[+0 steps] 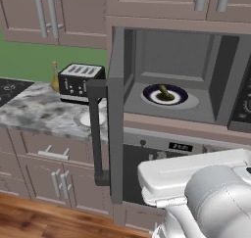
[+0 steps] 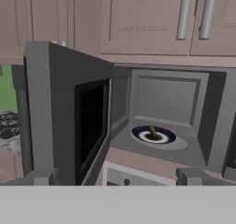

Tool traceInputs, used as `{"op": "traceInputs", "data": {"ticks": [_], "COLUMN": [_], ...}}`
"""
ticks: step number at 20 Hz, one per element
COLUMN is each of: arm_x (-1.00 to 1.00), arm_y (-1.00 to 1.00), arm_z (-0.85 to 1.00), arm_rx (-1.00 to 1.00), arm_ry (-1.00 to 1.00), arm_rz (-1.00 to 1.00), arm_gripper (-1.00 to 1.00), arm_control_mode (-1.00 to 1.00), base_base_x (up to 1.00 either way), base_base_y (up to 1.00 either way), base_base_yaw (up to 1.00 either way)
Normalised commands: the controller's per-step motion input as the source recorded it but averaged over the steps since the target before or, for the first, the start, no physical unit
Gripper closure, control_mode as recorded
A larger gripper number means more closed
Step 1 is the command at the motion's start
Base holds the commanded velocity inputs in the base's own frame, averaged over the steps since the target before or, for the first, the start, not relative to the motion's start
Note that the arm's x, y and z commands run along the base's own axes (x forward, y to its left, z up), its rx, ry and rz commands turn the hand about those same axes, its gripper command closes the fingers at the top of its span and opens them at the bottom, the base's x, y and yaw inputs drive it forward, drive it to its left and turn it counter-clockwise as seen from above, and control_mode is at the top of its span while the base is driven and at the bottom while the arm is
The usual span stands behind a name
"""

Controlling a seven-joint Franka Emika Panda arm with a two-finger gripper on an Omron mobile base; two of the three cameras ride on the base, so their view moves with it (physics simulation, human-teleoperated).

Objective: Pick the squash from the counter and place it in the microwave. Then turn on the microwave.

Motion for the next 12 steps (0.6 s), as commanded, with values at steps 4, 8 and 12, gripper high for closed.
{"op": "traceInputs", "data": {"ticks": [4,8,12], "arm_x": [-0.07,-0.06,-0.02], "arm_y": [0.30,0.33,0.31], "arm_z": [0.00,0.00,0.00], "arm_rx": [0.00,0.00,0.00], "arm_ry": [0.00,0.00,0.00], "arm_rz": [0.01,0.00,0.00], "arm_gripper": [-1.00,-1.00,-1.00], "arm_control_mode": [-1.00,-1.00,-1.00], "base_base_x": [0.00,0.00,0.00], "base_base_y": [0.00,0.00,0.00], "base_base_yaw": [0.00,0.00,0.00]}}
